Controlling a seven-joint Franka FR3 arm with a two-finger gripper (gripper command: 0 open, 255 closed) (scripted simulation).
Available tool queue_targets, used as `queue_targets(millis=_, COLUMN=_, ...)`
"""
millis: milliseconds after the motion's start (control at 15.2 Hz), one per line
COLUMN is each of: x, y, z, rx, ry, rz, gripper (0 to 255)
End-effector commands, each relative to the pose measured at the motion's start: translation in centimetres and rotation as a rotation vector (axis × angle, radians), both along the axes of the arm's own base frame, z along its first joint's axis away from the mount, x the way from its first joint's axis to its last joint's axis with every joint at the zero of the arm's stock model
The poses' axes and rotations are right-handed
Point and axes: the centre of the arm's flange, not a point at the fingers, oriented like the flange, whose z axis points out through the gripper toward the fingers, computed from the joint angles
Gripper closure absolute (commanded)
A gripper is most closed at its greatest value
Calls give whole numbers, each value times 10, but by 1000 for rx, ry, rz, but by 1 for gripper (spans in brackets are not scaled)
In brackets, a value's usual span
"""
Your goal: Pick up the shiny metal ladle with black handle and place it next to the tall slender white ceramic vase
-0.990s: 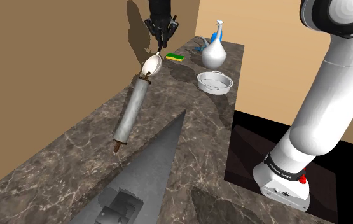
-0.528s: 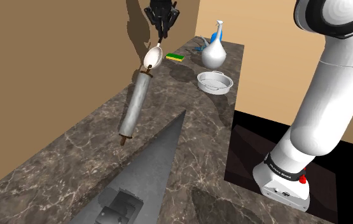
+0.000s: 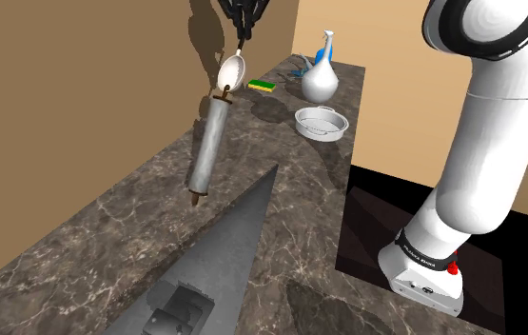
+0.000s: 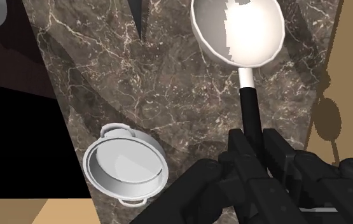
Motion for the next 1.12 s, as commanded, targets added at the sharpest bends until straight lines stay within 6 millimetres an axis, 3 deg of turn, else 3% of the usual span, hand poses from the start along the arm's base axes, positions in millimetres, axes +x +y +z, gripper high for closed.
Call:
queue_targets(millis=0, x=1, y=-1, z=11, rx=0, ry=0, rz=-1, gripper=255)
queue_targets(millis=132, x=1, y=-1, z=22, rx=0, ry=0, rz=-1, gripper=255)
queue_targets(millis=1056, x=-58, y=-176, z=22, rx=0, ry=0, rz=-1, gripper=255)
